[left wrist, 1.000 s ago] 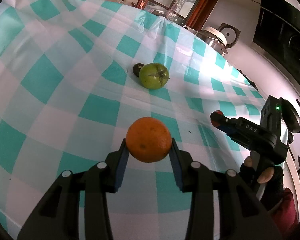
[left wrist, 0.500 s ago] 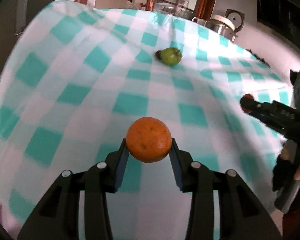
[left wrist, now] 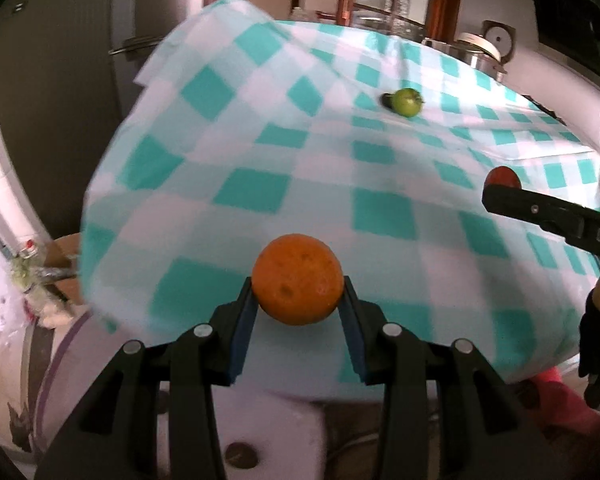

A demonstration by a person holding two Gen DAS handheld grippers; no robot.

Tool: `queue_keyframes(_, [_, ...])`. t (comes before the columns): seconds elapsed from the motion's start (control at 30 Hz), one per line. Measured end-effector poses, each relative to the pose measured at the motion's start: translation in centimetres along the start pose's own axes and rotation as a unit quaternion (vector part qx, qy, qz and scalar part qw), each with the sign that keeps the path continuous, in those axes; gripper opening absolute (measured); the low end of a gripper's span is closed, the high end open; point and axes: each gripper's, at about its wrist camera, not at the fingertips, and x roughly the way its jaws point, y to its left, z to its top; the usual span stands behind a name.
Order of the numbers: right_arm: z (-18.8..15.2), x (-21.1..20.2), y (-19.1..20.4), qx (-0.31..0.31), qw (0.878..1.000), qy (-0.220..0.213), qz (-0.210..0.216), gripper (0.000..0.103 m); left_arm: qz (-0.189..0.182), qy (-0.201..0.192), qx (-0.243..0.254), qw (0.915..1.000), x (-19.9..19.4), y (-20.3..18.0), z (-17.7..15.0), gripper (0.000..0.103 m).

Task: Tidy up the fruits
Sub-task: 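Carry the tangerine and red tomato to the white box and lower them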

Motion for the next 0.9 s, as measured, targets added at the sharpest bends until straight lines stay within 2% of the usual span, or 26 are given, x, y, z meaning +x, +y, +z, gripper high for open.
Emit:
queue_keyframes(0.23, [-1.6, 2.4, 6.8, -0.087, 0.995, 0.041, 0.040, 0.035, 0.040, 0.005, -0.027, 0.9988, -2.1, 4.8, -3.1, 0.041])
queue_keyframes(0.43, [-4.3, 4.2, 12.7, -0.179, 0.975, 0.087, 0.102, 0.035, 0.080, 0.039, -0.039, 0.9953, -1.7, 8.6, -6.2, 0.041])
queue_keyframes(0.6, [-8.0, 7.4, 17.3, -0.262, 0.946, 0.148, 0.119, 0.035, 0.100, 0.092, -0.053, 0.9893, 0.8, 11.4, -8.5, 0.042])
queue_keyframes(0.7, [-10.8, 10.6, 19.5, -0.318, 0.921, 0.197, 0.106, 0.035, 0.112, 0.162, -0.057, 0.9788, 4.3, 13.6, -10.1, 0.042])
queue_keyframes(0.77, [-12.8, 12.7, 20.8, -0.350, 0.902, 0.231, 0.100, 0.035, 0.114, 0.195, -0.063, 0.9722, 6.0, 14.8, -11.1, 0.042])
queue_keyframes(0.83, [-14.2, 14.1, 21.7, -0.374, 0.888, 0.249, 0.097, 0.035, 0.120, 0.222, -0.071, 0.9651, 7.5, 16.3, -12.1, 0.042])
queue_keyframes(0.9, [-15.6, 15.5, 22.4, -0.395, 0.874, 0.267, 0.092, 0.035, 0.118, 0.235, -0.079, 0.9616, 8.3, 17.5, -12.8, 0.042])
